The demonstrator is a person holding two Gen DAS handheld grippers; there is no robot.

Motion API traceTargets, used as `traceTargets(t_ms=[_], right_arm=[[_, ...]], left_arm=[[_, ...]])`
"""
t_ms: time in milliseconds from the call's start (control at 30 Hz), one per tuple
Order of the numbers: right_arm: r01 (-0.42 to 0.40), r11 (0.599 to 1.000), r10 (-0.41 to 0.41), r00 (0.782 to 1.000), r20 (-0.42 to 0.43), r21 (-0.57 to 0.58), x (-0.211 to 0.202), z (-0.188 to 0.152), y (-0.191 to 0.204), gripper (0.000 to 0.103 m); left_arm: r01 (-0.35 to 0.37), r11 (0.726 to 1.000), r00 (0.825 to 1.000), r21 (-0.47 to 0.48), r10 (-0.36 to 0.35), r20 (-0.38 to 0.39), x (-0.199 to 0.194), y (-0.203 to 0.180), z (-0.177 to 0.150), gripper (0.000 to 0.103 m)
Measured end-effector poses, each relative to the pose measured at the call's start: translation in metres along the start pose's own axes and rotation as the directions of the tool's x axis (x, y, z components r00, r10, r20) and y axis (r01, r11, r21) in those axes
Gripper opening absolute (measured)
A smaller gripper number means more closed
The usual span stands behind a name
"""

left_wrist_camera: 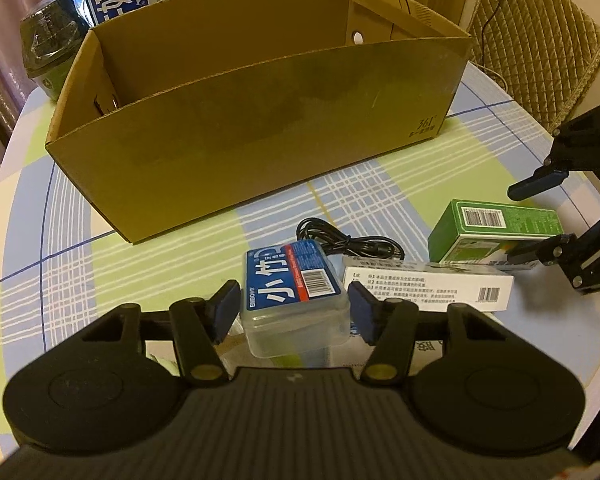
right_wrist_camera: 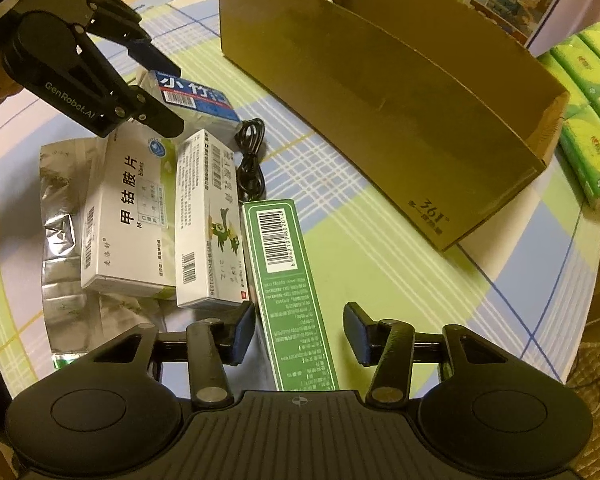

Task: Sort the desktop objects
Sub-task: 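Grasp the clear blue-labelled box with the left tool while the right tool grasps the green medicine box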

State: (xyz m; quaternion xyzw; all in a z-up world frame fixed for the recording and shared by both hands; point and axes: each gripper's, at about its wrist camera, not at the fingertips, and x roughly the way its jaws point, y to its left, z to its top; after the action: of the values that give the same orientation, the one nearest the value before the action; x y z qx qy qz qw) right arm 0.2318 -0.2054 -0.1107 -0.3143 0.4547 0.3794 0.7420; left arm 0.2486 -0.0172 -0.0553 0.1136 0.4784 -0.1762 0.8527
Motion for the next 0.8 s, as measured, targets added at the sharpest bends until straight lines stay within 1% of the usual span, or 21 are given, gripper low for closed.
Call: traceTargets(t_ms=[133,300,333,533,800], right_arm=[[-0.011,1.000,0.011,1.000,-0.020,-0.011,0.006,0.002,0.001,0.042],[-0.017,1.000,0.017,0.999,-0.029,-0.010,0.012,0.004,0.005,0.032],[-0.020,1.000,0.020,0.999,-0.028,-0.005,0.012,0.005,0.006,0.027],[-0.007,0.999,0.008,1.000,-0.011,0.031,0.009,0.005,0.007,0.027],[0.029,0.994,-0.033,0.999,0.037,0.109,-0.010,0.008,0.005,0.027]], left_arm=[[0.000,1.000,1.000,0.004,0.000,-0.005,0.002,-0.001,0.001,0.054],[-0.004,1.000,1.000,0.005,0.004,-0.010,0.005,0.000,0.001,0.054],[-0.007,1.000,1.000,0.006,0.007,-0.011,0.006,0.000,0.001,0.054],[-0.032,0.999,0.999,0.014,0.032,-0.013,0.006,-0.001,0.001,0.053],[-0.034,0.999,0.999,-0.003,0.034,0.023,-0.011,0.004,0.001,0.053]])
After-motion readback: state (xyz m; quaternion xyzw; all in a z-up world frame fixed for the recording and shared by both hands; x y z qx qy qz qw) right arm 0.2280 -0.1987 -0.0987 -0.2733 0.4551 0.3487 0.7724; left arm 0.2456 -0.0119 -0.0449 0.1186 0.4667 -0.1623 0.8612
